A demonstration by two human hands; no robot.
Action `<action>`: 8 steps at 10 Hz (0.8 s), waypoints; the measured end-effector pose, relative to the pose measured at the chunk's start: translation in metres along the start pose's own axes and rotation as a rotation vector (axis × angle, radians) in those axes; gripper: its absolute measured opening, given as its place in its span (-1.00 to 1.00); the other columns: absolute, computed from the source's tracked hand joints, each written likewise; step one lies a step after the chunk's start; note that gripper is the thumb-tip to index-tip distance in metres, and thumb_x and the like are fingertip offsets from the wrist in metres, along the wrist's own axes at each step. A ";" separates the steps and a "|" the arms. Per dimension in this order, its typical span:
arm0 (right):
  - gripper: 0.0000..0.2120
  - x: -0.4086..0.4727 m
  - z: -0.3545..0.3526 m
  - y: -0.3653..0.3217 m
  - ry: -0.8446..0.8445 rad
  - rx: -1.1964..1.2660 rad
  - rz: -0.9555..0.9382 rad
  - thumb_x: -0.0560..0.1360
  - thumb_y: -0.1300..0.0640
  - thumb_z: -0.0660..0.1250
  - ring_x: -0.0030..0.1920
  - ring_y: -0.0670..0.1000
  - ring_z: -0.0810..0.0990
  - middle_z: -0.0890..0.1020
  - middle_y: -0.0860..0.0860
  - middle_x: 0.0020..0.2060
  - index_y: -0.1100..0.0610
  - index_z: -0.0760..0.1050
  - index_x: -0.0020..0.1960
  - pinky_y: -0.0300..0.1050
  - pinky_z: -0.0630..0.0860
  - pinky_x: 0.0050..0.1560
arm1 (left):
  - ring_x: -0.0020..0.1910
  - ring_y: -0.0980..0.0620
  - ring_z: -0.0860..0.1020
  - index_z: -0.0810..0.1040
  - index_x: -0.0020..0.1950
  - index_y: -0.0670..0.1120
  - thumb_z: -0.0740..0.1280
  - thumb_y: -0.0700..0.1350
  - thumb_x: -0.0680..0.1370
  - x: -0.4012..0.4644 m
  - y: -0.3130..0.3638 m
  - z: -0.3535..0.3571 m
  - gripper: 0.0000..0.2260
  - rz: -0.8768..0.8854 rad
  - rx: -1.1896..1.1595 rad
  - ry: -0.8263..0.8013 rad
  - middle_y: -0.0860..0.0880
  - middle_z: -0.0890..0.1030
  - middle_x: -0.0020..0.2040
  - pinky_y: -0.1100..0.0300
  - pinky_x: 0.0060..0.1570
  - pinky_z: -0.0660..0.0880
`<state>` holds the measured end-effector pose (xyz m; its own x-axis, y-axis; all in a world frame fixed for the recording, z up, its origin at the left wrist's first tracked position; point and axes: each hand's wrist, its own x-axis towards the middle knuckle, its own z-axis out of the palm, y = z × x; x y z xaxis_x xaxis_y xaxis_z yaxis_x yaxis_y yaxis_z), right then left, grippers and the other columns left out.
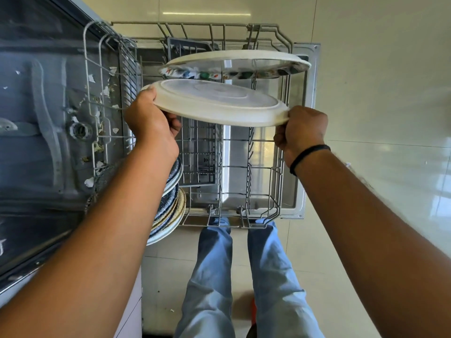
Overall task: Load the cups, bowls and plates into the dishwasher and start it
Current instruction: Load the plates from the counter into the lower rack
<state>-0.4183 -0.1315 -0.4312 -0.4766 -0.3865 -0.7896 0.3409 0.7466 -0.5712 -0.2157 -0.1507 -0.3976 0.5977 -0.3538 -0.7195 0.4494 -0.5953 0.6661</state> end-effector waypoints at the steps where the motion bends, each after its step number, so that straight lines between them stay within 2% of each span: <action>1: -0.81 -0.008 -0.007 0.002 0.039 0.030 -0.107 0.43 0.42 0.01 -0.32 0.12 0.17 0.25 0.11 -0.30 0.32 0.39 -0.18 -0.12 0.18 -0.39 | -0.36 0.06 0.56 0.58 -0.03 -0.07 0.28 -0.10 0.61 -0.012 0.002 -0.005 -0.89 0.017 -0.060 -0.001 -0.02 0.60 -0.20 0.31 -0.50 0.38; 2: -0.78 -0.011 -0.015 -0.002 0.086 0.058 -0.177 0.43 0.41 0.03 -0.24 0.18 0.13 0.26 0.11 -0.24 0.31 0.45 -0.17 -0.10 0.17 -0.35 | -0.40 0.09 0.55 0.58 -0.06 -0.07 0.27 -0.10 0.62 -0.022 -0.002 -0.007 -0.88 0.015 -0.097 -0.036 0.00 0.59 -0.25 0.32 -0.50 0.38; 3: -0.82 -0.007 -0.017 -0.002 0.096 0.030 -0.198 0.41 0.43 0.01 -0.25 0.20 0.10 0.19 0.12 -0.28 0.36 0.38 -0.21 -0.07 0.09 -0.36 | -0.41 0.08 0.52 0.57 -0.03 -0.08 0.28 -0.08 0.63 -0.016 -0.009 -0.006 -0.87 -0.015 -0.064 -0.069 -0.02 0.58 -0.25 0.31 -0.52 0.36; 4: -0.74 0.003 -0.015 0.001 0.093 -0.035 -0.158 0.42 0.41 0.00 -0.31 0.10 0.12 0.22 0.12 -0.26 0.20 0.41 -0.17 -0.14 0.12 -0.41 | -0.40 0.08 0.52 0.55 0.05 -0.08 0.25 -0.04 0.63 -0.006 -0.019 -0.005 -0.85 -0.090 0.009 -0.096 -0.02 0.57 -0.22 0.31 -0.54 0.37; 5: -0.75 0.014 -0.011 0.000 0.107 -0.061 -0.104 0.42 0.38 -0.01 -0.26 0.09 0.18 0.23 0.09 -0.22 0.13 0.36 -0.14 -0.13 0.18 -0.39 | -0.43 0.09 0.51 0.54 -0.01 -0.07 0.26 -0.04 0.64 -0.003 -0.029 -0.004 -0.86 -0.135 0.051 -0.102 -0.01 0.56 -0.23 0.30 -0.54 0.38; 6: -0.81 0.022 -0.008 -0.001 0.133 -0.050 -0.074 0.41 0.36 0.00 -0.15 0.15 0.16 0.22 0.06 -0.19 0.13 0.32 -0.15 -0.05 0.18 -0.30 | -0.43 0.09 0.50 0.53 -0.01 -0.07 0.28 -0.05 0.63 -0.005 -0.032 -0.002 -0.88 -0.123 0.057 -0.118 -0.01 0.54 -0.25 0.29 -0.53 0.39; 7: -0.78 0.026 -0.007 -0.002 0.129 -0.052 -0.053 0.40 0.36 0.01 -0.17 0.13 0.19 0.26 0.05 -0.20 0.09 0.34 -0.18 -0.08 0.25 -0.29 | -0.40 0.08 0.50 0.53 -0.01 -0.08 0.27 -0.05 0.63 -0.005 -0.032 -0.003 -0.88 -0.124 0.052 -0.135 -0.02 0.54 -0.24 0.30 -0.52 0.40; 8: -0.82 0.032 -0.010 -0.005 0.132 -0.100 -0.036 0.47 0.34 0.12 -0.26 0.08 0.30 0.36 0.04 -0.28 0.11 0.34 -0.24 -0.06 0.38 -0.24 | -0.45 0.10 0.50 0.52 -0.03 -0.08 0.27 -0.06 0.64 -0.008 -0.030 -0.005 -0.88 -0.121 0.037 -0.158 -0.02 0.52 -0.27 0.30 -0.52 0.40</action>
<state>-0.4431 -0.1422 -0.4509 -0.5914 -0.3441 -0.7293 0.2428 0.7864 -0.5680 -0.2308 -0.1265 -0.4115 0.4279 -0.3848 -0.8178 0.4857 -0.6652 0.5671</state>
